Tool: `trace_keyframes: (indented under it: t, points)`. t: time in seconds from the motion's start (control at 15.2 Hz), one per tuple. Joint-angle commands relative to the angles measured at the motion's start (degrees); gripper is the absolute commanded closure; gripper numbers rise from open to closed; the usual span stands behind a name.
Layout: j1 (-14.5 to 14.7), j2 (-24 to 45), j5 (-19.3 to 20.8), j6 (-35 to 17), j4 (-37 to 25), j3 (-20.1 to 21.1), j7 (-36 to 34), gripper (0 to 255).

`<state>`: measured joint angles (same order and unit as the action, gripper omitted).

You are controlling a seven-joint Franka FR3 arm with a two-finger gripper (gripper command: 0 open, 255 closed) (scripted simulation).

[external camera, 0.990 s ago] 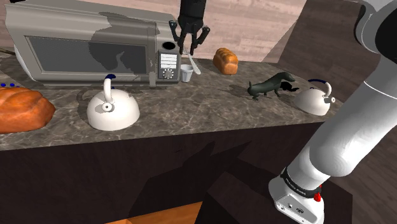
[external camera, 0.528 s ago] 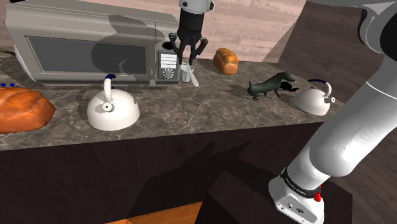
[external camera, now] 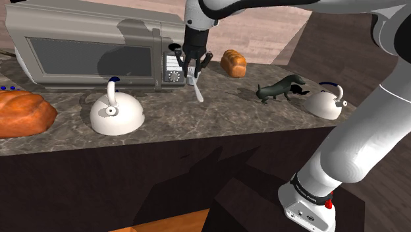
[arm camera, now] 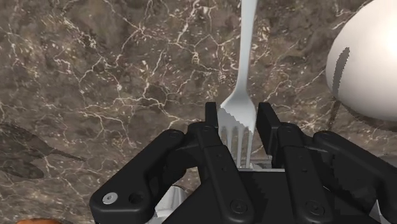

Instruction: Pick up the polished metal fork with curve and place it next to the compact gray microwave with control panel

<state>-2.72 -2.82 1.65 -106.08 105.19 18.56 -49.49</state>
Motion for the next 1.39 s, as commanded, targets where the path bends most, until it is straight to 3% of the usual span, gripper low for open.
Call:
trace_keyframes:
  t: [0.0,1.32]
  points:
    - [-0.02,-0.18,-0.05,-1.59,1.73,-0.03,0.01,255]
    - [0.12,3.06,1.41,-16.6,13.73,0.2,-1.48,255]
